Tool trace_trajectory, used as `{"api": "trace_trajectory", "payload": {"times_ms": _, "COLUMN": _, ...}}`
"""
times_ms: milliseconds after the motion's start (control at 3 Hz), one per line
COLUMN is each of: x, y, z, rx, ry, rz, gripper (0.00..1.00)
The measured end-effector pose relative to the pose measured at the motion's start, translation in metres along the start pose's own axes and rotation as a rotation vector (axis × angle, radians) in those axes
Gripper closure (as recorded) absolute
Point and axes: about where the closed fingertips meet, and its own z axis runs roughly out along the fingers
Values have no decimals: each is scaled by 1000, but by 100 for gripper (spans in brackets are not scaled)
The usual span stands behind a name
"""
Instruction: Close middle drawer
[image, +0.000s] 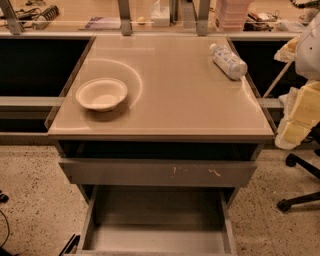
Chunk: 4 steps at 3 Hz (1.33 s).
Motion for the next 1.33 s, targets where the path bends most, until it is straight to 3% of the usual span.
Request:
{"api": "trace_trajectory", "payload": {"times_ms": 667, "x": 2, "y": 8, "z": 1, "rx": 8, "ry": -18, "rz": -2, "gripper": 0}}
{"api": "trace_trajectory", "payload": {"times_ms": 1000, "x": 6, "y": 39, "z": 14, "rx": 7, "ry": -68, "rz": -9, "gripper": 0}}
{"api": "trace_trajectory", "payload": {"times_ms": 1333, "x": 23, "y": 82, "z": 52, "rx": -21, "ry": -157, "rz": 39, "gripper": 0}}
